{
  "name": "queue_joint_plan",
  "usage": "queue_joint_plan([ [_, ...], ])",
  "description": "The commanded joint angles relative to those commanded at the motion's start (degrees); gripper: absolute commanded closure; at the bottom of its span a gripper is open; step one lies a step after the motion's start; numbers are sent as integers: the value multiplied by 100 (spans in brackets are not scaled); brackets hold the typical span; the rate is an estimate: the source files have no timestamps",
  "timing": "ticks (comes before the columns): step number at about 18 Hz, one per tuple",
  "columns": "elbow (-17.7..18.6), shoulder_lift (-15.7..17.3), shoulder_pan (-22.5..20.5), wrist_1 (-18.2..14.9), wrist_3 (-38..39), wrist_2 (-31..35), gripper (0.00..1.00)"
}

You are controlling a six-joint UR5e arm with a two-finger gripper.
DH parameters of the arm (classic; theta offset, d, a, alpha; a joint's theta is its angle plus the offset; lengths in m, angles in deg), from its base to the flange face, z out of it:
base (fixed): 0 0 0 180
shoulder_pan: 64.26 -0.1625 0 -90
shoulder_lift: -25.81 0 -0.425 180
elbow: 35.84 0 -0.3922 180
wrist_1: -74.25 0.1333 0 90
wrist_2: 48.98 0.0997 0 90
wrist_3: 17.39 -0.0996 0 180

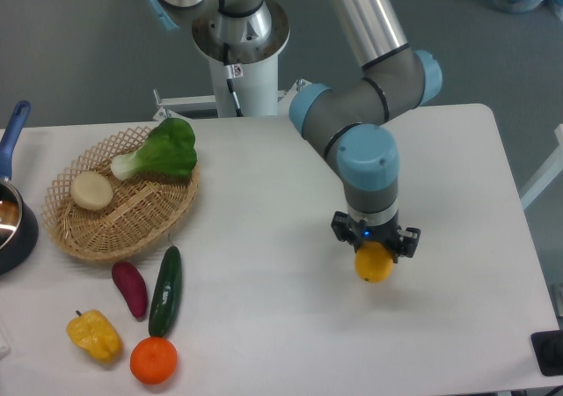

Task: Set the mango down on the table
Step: 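Carry the mango toward the cucumber and lower it to the table, then open the gripper to release the mango and lift away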

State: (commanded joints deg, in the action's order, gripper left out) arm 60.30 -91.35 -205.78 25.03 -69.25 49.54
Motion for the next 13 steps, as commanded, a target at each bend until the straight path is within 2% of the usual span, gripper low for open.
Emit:
queue_joint_plan([
  [3,264,53,220,18,-44,-44,62],
  [9,247,70,932,26,-44,-61,51],
  [11,274,70,994,44,-61,-61,41],
  [13,204,35,1003,79,0,-70,37],
])
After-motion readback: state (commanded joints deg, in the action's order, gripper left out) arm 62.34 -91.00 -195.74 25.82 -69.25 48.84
